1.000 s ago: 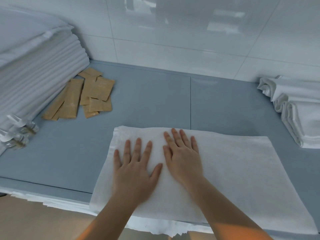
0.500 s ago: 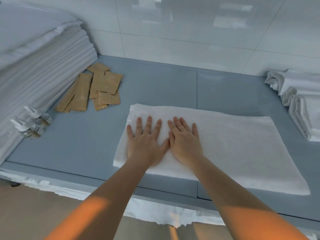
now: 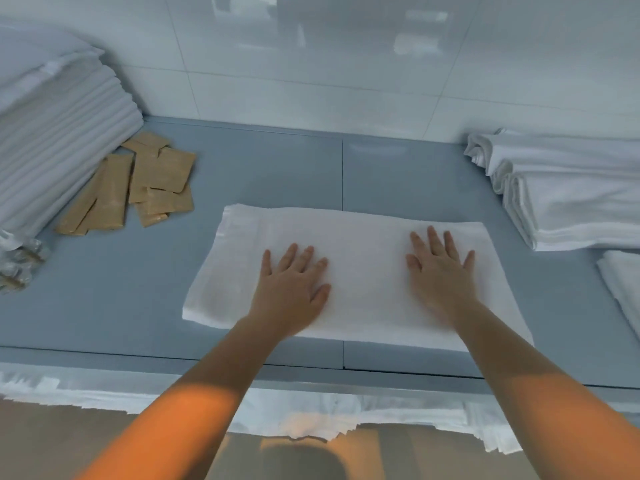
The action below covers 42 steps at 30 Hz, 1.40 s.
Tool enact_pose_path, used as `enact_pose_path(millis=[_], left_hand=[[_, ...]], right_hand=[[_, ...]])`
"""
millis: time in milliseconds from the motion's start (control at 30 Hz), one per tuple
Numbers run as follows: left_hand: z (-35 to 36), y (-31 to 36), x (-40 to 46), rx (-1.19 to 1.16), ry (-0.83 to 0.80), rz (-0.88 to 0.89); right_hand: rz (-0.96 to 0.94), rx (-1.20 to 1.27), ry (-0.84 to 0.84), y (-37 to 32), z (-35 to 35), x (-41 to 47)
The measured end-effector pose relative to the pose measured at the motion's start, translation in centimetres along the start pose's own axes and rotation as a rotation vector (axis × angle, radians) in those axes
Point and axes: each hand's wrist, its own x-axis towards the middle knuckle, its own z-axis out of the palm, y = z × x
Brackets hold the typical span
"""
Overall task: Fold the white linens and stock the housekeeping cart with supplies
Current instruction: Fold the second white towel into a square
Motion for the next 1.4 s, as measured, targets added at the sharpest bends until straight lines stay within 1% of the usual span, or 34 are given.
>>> enact_pose_path(millis=[67,133,167,233,300,400,500,567,700,767,833,900,933,1000,1033,1100,1133,1167,1233,1300,1367,1400], left_hand=[[0.6,4.7,0.1,-0.025,0.002,0.079],[1.4,8.0,0.2,-0.053,-0.007,0.047],[1.9,8.7,0.1,-0.051,-0.006,0.006],[2.7,9.2,-0.7,-0.008,0.050,-0.044],[3.1,9.2,-1.5,0.014,0.101,-0.053],[3.3,9.4,-1.6,0.047,0.084,-0.064],[3.4,9.4,-1.4,0.065,0.070,-0.059],[3.6,9.2,-1.4,0.074,0.070,-0.052],[3.7,9.1,-1.2,0.105,0.043,-0.036],[3.8,8.8,-0.7,0.123,0.031,-0.002],[3.7,7.8,0.4,0.142,0.002,0.088],[3.3,6.4,1.5,0.162,-0.046,0.240],[2.9,5.7,2.1,0.179,-0.072,0.333],[2.2,4.4,3.4,0.217,-0.124,0.506],[1.9,3.9,4.0,0.233,-0.144,0.565],[1.7,3.4,4.7,0.255,-0.153,0.621],[1.7,3.3,4.9,0.264,-0.148,0.615],[1.9,3.3,5.0,0.271,-0.135,0.576],[2.4,3.5,5.1,0.265,-0.098,0.396],[2.7,3.6,5.4,0.205,-0.081,0.114],[2.5,3.0,6.0,0.060,-0.075,-0.186],[2.3,2.5,6.4,-0.035,-0.059,-0.303]], right_hand=[[-0.134,0.045,0.054,-3.2,0.3,-1.6],[-0.215,0.082,0.051,-5.4,1.2,-3.4],[-0.208,0.097,0.039,-5.7,1.8,-4.1],[-0.154,0.106,0.053,-4.8,2.9,-4.9],[-0.126,0.094,0.090,-3.5,3.6,-5.6],[-0.066,0.077,0.147,-1.1,3.9,-6.5],[0.056,0.048,0.181,3.1,3.9,-7.4],[0.144,0.069,0.137,6.0,3.8,-7.7],[0.338,0.161,-0.014,10.5,2.7,-8.3],[0.340,0.067,-0.033,11.6,1.8,-8.5],[0.198,-0.043,0.074,11.3,0.8,-8.1],[-0.043,0.001,0.187,9.7,-0.3,-7.0],[-0.175,0.040,0.199,8.6,-0.7,-6.1],[-0.410,0.068,0.151,6.2,-1.0,-4.3],[-0.500,0.063,0.114,5.0,-0.9,-3.5],[-0.610,0.057,0.052,3.3,-0.4,-2.2],[-0.622,0.065,0.036,2.8,0.0,-1.8],[-0.608,0.078,0.039,2.5,0.5,-1.6],[-0.523,0.089,0.084,2.2,1.4,-1.7],[-0.431,0.077,0.097,1.6,2.1,-2.2],[-0.366,0.058,0.075,0.5,2.7,-3.0],[-0.336,0.058,0.067,-0.1,2.9,-3.6]])
